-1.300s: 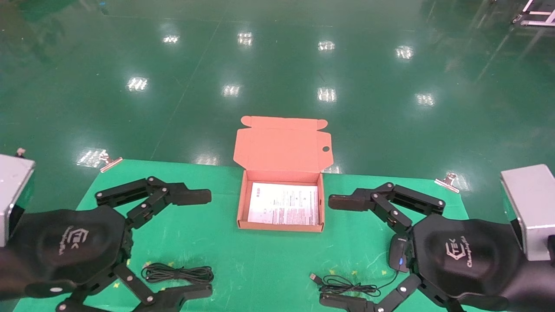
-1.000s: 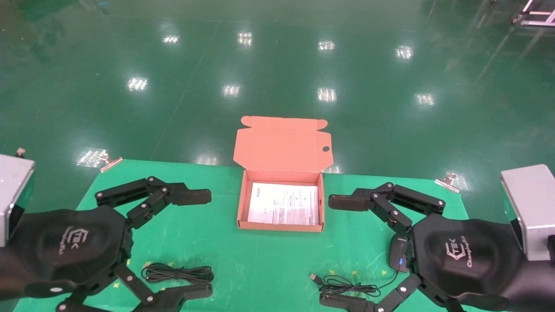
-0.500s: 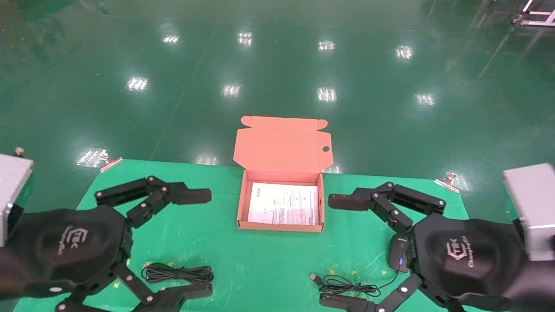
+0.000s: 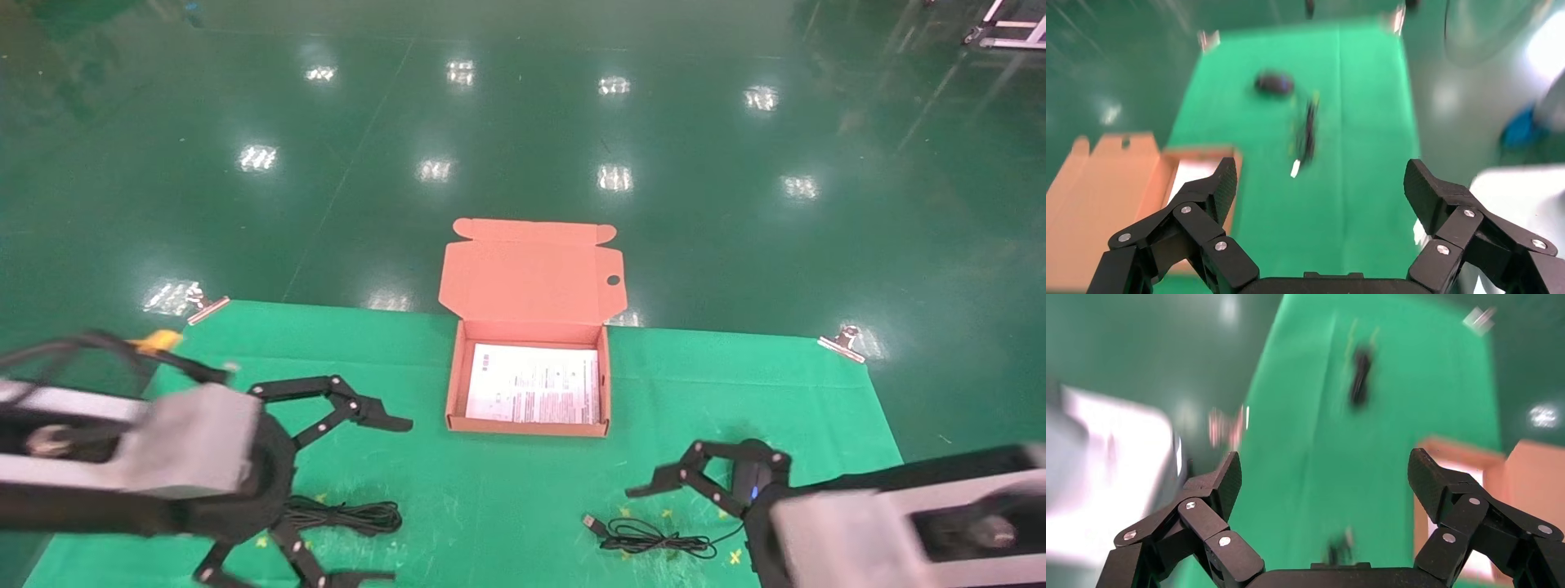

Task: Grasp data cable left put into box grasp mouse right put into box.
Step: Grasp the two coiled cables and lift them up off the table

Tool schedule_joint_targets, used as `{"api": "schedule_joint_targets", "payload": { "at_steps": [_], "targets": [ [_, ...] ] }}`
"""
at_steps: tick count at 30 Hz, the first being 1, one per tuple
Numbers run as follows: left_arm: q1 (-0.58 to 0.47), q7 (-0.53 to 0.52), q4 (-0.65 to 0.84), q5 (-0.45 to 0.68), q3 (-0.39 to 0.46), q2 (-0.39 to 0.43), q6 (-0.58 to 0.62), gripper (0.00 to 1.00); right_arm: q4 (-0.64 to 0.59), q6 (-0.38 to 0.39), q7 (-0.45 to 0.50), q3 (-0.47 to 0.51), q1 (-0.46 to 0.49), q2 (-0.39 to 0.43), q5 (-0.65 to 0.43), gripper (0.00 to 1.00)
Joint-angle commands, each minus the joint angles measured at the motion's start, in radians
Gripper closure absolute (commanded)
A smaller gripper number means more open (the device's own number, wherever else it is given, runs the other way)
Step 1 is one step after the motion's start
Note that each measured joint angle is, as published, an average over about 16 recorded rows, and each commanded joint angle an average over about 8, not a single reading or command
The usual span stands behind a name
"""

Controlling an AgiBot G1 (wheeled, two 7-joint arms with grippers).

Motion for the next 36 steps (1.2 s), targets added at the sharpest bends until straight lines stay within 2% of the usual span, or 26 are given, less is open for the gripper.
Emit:
{"api": "schedule_joint_targets", "payload": {
  "at_steps": [1, 5, 9, 13, 18, 24, 31, 36],
  "targets": [
    [-0.045, 0.014, 0.0, 0.078, 0.049, 0.021, 0.002, 0.0, 0.005, -0.004, -0.046, -0.083, 0.073, -0.012, -0.084, 0.0],
    [-0.096, 0.048, -0.004, 0.257, 0.136, 0.073, -0.018, 0.0, 0.006, 0.003, -0.101, -0.272, 0.185, -0.062, -0.248, 0.0],
    [-0.113, 0.067, -0.006, 0.412, 0.208, 0.125, -0.045, 0.0, 0.007, 0.03, -0.113, -0.402, 0.241, -0.109, -0.387, 0.0],
    [-0.097, 0.06, 0.003, 0.54, 0.267, 0.17, -0.079, 0.0, 0.009, 0.088, -0.092, -0.461, 0.233, -0.141, -0.49, 0.0],
    [-0.068, 0.011, 0.061, 0.665, 0.32, 0.225, -0.119, 0.0, 0.009, 0.189, -0.054, -0.489, 0.18, -0.166, -0.593, 0.0],
    [-0.06, -0.033, 0.233, 0.724, 0.344, 0.303, -0.162, 0.0, 0.004, 0.317, 0.008, -0.502, 0.103, -0.178, -0.686, 0.0],
    [-0.076, -0.043, 0.492, 0.723, 0.336, 0.384, -0.217, 0.0, -0.013, 0.452, 0.094, -0.496, 0.028, -0.191, -0.753, 0.0],
    [-0.094, -0.024, 0.651, 0.716, 0.326, 0.428, -0.263, 0.0, -0.049, 0.519, 0.153, -0.49, -0.008, -0.214, -0.784, 0.0]
  ]
}}
